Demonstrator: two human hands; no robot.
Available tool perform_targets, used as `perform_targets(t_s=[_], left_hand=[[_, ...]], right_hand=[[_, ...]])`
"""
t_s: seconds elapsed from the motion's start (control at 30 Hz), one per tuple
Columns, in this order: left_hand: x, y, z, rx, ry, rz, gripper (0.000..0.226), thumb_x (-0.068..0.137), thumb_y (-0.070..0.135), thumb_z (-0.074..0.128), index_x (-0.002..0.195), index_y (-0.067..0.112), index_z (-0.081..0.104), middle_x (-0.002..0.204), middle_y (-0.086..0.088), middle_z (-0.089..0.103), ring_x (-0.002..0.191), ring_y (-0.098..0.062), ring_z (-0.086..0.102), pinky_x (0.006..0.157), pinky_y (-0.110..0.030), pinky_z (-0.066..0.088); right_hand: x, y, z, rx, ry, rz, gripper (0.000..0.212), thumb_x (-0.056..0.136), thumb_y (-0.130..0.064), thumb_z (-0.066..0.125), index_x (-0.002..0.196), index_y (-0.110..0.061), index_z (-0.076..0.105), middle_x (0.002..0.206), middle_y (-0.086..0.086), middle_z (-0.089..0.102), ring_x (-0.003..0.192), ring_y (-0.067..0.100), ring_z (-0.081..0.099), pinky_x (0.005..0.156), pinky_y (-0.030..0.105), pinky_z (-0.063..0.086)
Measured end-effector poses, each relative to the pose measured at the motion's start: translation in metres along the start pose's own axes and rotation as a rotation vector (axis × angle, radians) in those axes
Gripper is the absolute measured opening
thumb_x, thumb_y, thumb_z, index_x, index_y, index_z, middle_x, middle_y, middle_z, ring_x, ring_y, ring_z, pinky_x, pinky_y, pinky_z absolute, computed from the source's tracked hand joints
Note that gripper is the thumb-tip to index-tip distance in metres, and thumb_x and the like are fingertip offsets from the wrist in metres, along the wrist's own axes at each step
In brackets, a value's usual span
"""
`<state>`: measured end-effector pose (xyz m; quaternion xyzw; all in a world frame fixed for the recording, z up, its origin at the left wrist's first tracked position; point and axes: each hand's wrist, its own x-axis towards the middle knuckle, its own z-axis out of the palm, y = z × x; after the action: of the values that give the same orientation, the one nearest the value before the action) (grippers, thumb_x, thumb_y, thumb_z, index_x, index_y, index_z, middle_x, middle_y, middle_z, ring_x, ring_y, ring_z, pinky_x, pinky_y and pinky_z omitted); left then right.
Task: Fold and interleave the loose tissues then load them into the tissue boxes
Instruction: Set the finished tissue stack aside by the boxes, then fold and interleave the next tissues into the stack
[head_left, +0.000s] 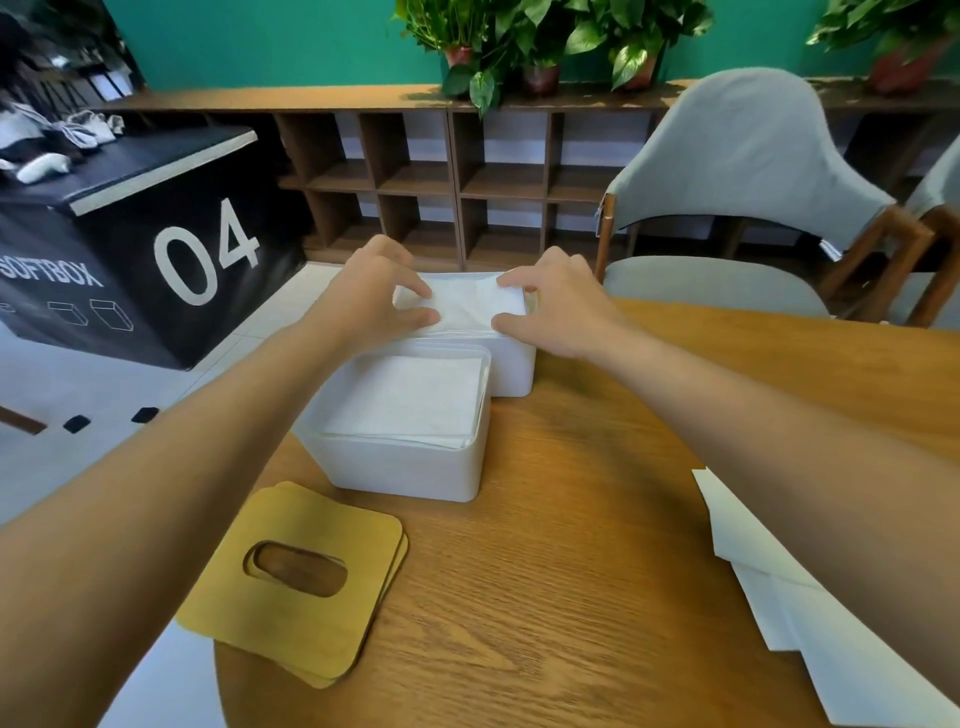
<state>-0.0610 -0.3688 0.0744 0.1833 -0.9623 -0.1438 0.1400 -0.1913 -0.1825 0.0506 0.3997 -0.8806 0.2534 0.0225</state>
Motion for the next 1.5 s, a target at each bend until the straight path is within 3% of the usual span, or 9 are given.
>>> perform_targets(t_s=[0.1, 0.27, 0.47, 0.7, 0.9, 1.03, 1.23, 1.37, 1.5], left_hand=[[0.002, -0.007, -0.005, 0.017, -0.044, 0.056, 0.039, 0.089, 0.036, 0.080, 0.125, 0.020, 0.076, 0.160, 0.000, 0.041, 0.147, -0.026, 0.035, 0.116, -0.043, 0.035], [0.007, -0.018, -0.012, 0.011, -0.260, 0.028, 0.049, 0.096, 0.040, 0.071, 0.143, 0.029, 0.062, 0.156, 0.005, 0.052, 0.146, -0.021, 0.044, 0.120, -0.038, 0.032], [0.014, -0.011, -0.012, 0.081, -0.351, -0.001, 0.047, 0.094, 0.042, 0.072, 0.139, 0.031, 0.062, 0.151, 0.003, 0.053, 0.128, -0.023, 0.055, 0.104, -0.036, 0.043], [0.030, 0.001, -0.011, 0.225, -0.437, 0.009, 0.044, 0.095, 0.037, 0.073, 0.136, 0.025, 0.066, 0.143, -0.001, 0.058, 0.117, -0.021, 0.053, 0.098, -0.033, 0.039], [0.015, 0.005, -0.018, 0.256, -0.363, 0.015, 0.046, 0.098, 0.038, 0.070, 0.142, 0.029, 0.062, 0.158, -0.002, 0.047, 0.143, -0.029, 0.043, 0.116, -0.042, 0.035], [-0.004, 0.028, -0.029, 0.166, -0.248, 0.111, 0.047, 0.098, 0.035, 0.070, 0.143, 0.026, 0.061, 0.161, -0.002, 0.042, 0.146, -0.028, 0.043, 0.119, -0.045, 0.036], [-0.033, 0.101, -0.011, 0.058, -0.211, 0.309, 0.045, 0.099, 0.039, 0.068, 0.142, 0.030, 0.060, 0.148, 0.005, 0.056, 0.129, -0.013, 0.054, 0.103, -0.028, 0.043], [-0.058, 0.155, 0.016, -0.068, -0.214, 0.369, 0.028, 0.100, 0.037, 0.067, 0.127, 0.032, 0.069, 0.103, 0.018, 0.067, 0.088, -0.002, 0.062, 0.071, -0.010, 0.041], [-0.082, 0.207, 0.048, -0.150, -0.244, 0.436, 0.019, 0.100, 0.037, 0.067, 0.118, 0.032, 0.071, 0.086, 0.019, 0.064, 0.078, -0.002, 0.061, 0.067, -0.010, 0.040]], right_hand=[[0.002, 0.000, -0.001, -0.037, 0.013, -0.020, 0.049, 0.088, -0.049, 0.070, 0.130, -0.026, 0.066, 0.128, -0.002, 0.047, 0.120, 0.019, 0.040, 0.092, 0.031, 0.040], [0.006, 0.003, -0.006, -0.068, -0.145, 0.031, 0.047, 0.094, -0.049, 0.062, 0.136, -0.029, 0.061, 0.147, -0.005, 0.046, 0.139, 0.029, 0.036, 0.112, 0.054, 0.033], [0.013, 0.002, -0.004, -0.153, -0.233, 0.008, 0.048, 0.093, -0.048, 0.062, 0.137, -0.029, 0.060, 0.149, -0.002, 0.048, 0.133, 0.025, 0.047, 0.105, 0.046, 0.046], [0.019, -0.006, -0.004, -0.292, -0.323, -0.024, 0.038, 0.097, -0.041, 0.057, 0.122, -0.015, 0.070, 0.127, 0.007, 0.066, 0.115, 0.023, 0.062, 0.098, 0.038, 0.054], [-0.009, -0.001, -0.009, -0.029, -0.122, -0.011, 0.046, 0.095, -0.042, 0.062, 0.137, -0.022, 0.061, 0.144, 0.000, 0.053, 0.129, 0.022, 0.051, 0.098, 0.034, 0.045], [-0.042, 0.008, -0.018, 0.165, 0.072, 0.015, 0.049, 0.095, -0.038, 0.065, 0.142, -0.027, 0.055, 0.139, -0.005, 0.054, 0.116, 0.014, 0.055, 0.089, 0.029, 0.048], [-0.103, 0.042, -0.057, 0.207, 0.123, 0.036, 0.046, 0.093, -0.039, 0.065, 0.137, -0.033, 0.057, 0.124, -0.012, 0.059, 0.088, 0.008, 0.059, 0.084, 0.030, 0.053], [-0.154, 0.072, -0.087, 0.205, 0.164, 0.096, 0.042, 0.095, -0.038, 0.065, 0.136, -0.033, 0.059, 0.119, -0.016, 0.060, 0.092, 0.007, 0.058, 0.082, 0.023, 0.048], [-0.209, 0.108, -0.113, 0.192, 0.170, 0.161, 0.035, 0.095, -0.034, 0.066, 0.129, -0.030, 0.063, 0.113, -0.014, 0.064, 0.094, 0.007, 0.060, 0.081, 0.021, 0.051]])
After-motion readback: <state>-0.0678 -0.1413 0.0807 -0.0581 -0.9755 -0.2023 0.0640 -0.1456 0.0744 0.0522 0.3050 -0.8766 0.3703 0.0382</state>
